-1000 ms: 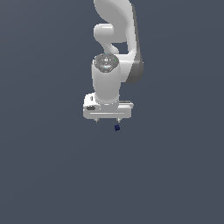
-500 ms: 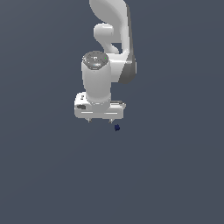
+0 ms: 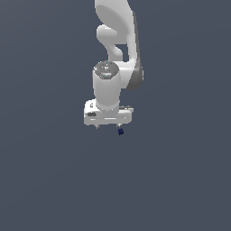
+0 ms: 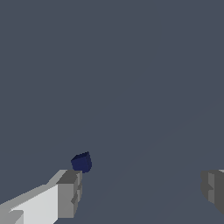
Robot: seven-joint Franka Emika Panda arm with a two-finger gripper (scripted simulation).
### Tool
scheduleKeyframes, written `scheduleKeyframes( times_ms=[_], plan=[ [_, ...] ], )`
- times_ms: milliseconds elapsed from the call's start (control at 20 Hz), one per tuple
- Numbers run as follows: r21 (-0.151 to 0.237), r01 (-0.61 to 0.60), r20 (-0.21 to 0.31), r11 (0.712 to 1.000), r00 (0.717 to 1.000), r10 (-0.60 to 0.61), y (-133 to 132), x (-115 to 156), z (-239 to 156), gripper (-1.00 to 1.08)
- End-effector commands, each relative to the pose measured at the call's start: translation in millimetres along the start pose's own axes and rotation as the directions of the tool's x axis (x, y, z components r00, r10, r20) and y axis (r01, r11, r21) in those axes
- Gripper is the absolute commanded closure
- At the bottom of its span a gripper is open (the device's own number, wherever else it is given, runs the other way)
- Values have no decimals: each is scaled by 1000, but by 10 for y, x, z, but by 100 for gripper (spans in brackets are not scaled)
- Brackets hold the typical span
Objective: Pick up the object and move it to a goal position.
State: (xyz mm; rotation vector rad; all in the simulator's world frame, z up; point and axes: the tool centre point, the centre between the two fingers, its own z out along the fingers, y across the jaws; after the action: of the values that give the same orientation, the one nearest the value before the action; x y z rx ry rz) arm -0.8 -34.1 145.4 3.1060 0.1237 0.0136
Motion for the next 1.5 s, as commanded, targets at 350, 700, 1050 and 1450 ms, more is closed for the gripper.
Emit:
scheduleKeyframes(
  times_ms=[350,700,1050,1450],
  plan=[
    [22,198,1,980,980,-198,-492,-274,572,-92],
    [33,274,-2,961,962,-274,-686,-411,775,-92],
    [34,277,-1,960,961,-277,-696,-420,816,-92],
    [34,281,-2,959,960,-281,-716,-438,1153,-92]
  ],
)
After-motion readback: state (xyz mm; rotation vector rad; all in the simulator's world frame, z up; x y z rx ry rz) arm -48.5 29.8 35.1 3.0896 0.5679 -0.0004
